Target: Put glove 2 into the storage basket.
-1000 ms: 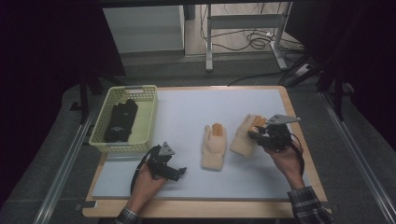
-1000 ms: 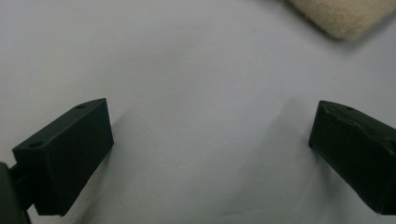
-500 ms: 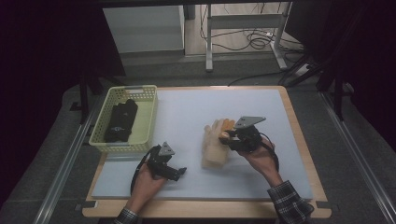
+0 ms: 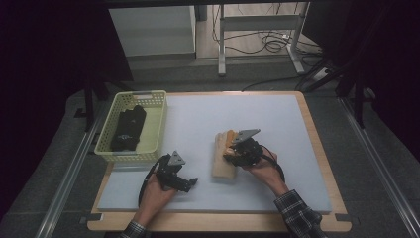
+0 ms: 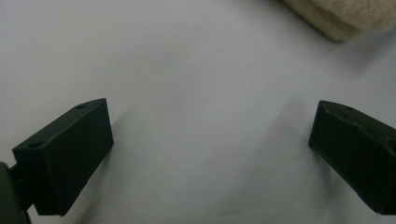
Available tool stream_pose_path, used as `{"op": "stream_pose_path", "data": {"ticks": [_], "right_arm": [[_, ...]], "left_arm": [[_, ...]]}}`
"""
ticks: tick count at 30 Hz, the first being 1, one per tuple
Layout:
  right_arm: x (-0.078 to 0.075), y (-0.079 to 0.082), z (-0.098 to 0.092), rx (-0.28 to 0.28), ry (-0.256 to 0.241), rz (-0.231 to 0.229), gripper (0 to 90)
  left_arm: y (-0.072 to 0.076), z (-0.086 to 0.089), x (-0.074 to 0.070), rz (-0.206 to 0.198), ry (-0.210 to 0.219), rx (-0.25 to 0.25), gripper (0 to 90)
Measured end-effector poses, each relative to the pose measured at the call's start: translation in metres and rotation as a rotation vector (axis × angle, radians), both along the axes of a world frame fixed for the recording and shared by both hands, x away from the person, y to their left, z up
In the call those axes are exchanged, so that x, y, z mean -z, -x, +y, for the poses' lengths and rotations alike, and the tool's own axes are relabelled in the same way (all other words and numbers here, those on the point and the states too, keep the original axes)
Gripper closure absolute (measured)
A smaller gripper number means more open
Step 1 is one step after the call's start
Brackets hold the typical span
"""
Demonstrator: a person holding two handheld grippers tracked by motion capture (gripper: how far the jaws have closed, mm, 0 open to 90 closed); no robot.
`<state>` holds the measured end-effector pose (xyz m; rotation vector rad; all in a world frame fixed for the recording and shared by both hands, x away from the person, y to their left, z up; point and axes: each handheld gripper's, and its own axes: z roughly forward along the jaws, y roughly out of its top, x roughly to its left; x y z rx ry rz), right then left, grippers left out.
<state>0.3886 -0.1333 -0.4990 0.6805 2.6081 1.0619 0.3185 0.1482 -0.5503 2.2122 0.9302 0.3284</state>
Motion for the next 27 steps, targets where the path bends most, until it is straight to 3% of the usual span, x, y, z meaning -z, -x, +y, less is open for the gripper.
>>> {"op": "stream_pose_path", "data": {"ticks": [5,10,12,20,27], "right_arm": [[-0.007,0.001,-0.008,0.037,-0.042,0.013,41.2],[-0.017,0.004,-0.026,0.078,-0.100,0.023,41.2],[-0.017,0.006,-0.034,0.089,-0.104,0.028,45.6],[0.000,0.020,-0.053,0.086,-0.095,0.081,80.1],[0.021,0.032,-0.045,0.037,-0.063,0.107,87.5]], "left_arm": [[0.000,0.000,0.000,0.000,0.000,0.000,0.0],[0.000,0.000,0.000,0.000,0.000,0.000,0.0],[0.000,0.000,0.000,-0.001,-0.001,0.001,0.0],[0.000,0.000,0.000,0.001,0.001,-0.001,0.0],[0.000,0.000,0.000,0.001,0.001,-0.001,0.0]]}}
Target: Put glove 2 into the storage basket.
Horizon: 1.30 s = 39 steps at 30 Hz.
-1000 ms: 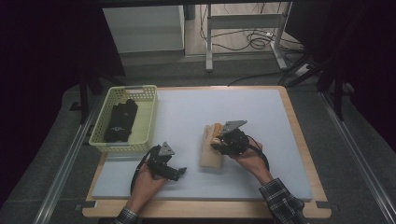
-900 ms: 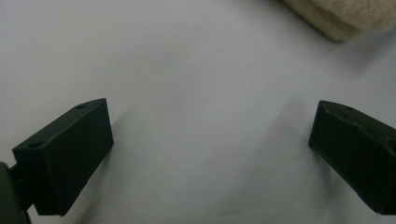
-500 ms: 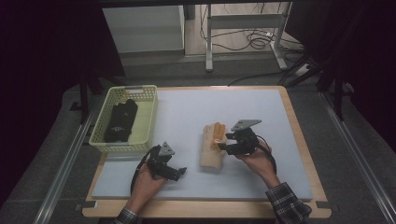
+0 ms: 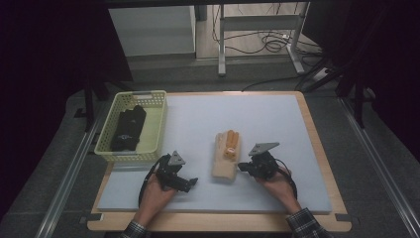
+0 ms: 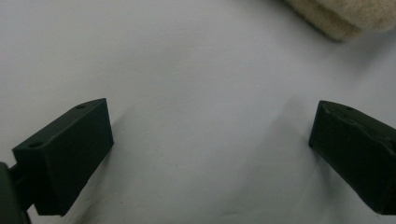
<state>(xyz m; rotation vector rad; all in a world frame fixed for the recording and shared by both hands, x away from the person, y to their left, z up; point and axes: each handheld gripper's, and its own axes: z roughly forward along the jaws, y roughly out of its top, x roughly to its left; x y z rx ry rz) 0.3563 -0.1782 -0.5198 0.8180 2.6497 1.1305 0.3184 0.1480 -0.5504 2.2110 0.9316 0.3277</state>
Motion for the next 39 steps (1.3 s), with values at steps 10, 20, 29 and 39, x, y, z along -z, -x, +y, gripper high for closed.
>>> {"op": "stream_pose_path", "data": {"ticks": [10,20,29,39], "right_arm": [[0.010,-0.002,0.020,0.002,-0.010,-0.002,87.8],[0.013,-0.001,0.050,-0.018,0.007,-0.057,87.8],[0.015,-0.003,0.075,-0.018,0.017,-0.084,87.3],[0.009,0.000,0.063,-0.014,-0.005,-0.075,77.7]], "left_arm": [[0.000,0.000,0.000,0.000,0.000,0.000,0.0],[0.000,0.000,0.000,0.000,-0.001,0.000,0.0],[0.000,0.000,0.000,0.000,-0.001,0.000,0.0],[0.000,0.000,0.000,0.001,0.000,0.000,0.0]]}}
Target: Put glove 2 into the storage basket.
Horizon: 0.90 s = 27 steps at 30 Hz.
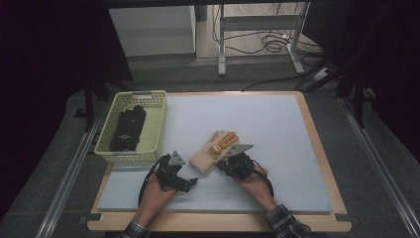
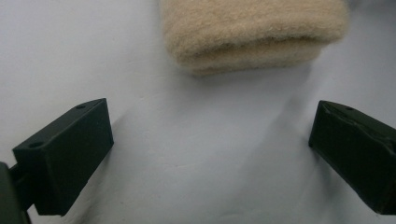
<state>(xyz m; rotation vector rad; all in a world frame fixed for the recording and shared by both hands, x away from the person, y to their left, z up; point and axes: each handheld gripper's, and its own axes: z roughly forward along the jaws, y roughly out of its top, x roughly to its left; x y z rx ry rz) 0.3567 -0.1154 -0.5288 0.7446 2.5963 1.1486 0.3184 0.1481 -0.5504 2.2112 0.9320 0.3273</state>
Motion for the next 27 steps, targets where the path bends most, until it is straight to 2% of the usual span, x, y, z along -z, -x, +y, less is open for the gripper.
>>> {"op": "stream_pose_path", "data": {"ticks": [4,10,17,22,27], "right_arm": [[-0.006,0.000,-0.016,0.033,-0.011,-0.013,69.4],[-0.012,0.001,-0.041,0.091,-0.004,-0.044,50.4],[-0.017,0.002,-0.070,0.155,-0.024,-0.048,30.1],[-0.015,0.003,-0.087,0.184,-0.023,-0.048,18.4],[-0.009,0.005,-0.102,0.226,0.002,-0.046,7.5]], "left_arm": [[0.000,0.000,0.000,-0.001,0.000,0.000,0.0],[0.000,0.000,0.000,-0.001,0.000,0.000,0.0],[0.000,0.000,0.000,0.000,0.000,0.000,0.0],[0.000,0.000,0.000,-0.001,0.000,0.000,0.0],[0.000,0.000,0.000,0.000,0.000,0.000,0.0]]}}
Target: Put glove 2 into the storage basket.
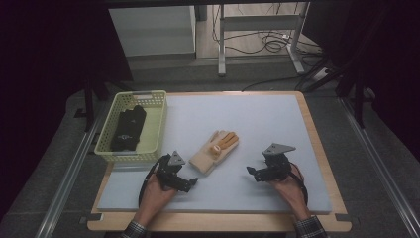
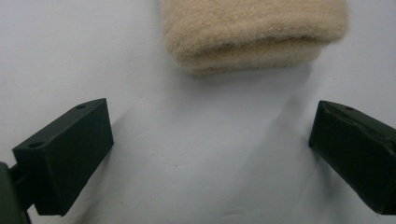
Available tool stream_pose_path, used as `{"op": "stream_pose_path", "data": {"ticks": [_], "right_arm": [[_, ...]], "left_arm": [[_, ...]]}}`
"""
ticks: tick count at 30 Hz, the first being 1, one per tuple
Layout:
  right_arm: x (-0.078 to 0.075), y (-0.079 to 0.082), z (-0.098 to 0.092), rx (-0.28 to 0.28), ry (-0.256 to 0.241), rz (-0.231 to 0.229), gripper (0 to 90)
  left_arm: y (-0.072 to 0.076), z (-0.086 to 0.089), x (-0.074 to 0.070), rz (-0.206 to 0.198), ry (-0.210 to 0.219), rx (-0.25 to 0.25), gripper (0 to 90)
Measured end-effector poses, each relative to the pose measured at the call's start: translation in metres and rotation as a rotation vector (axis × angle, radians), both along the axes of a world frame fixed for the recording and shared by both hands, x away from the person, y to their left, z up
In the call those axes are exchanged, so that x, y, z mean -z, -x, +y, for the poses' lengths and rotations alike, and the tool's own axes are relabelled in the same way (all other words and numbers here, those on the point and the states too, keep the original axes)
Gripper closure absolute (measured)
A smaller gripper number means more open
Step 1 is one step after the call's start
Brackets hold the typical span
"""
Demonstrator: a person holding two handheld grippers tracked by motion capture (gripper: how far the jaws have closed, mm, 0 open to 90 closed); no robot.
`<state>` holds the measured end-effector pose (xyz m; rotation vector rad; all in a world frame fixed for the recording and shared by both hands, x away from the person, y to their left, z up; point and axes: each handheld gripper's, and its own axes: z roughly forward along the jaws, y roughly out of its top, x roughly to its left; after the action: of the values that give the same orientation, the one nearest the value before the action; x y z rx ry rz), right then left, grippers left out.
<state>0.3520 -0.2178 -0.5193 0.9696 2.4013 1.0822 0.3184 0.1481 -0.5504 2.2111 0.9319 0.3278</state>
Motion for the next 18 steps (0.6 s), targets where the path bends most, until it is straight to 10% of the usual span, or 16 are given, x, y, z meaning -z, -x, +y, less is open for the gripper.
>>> {"op": "stream_pose_path", "data": {"ticks": [18], "right_arm": [[0.015,-0.003,-0.008,0.050,0.084,0.041,0.0]], "left_arm": [[0.000,-0.001,0.000,0.005,-0.006,0.000,0.0]]}}
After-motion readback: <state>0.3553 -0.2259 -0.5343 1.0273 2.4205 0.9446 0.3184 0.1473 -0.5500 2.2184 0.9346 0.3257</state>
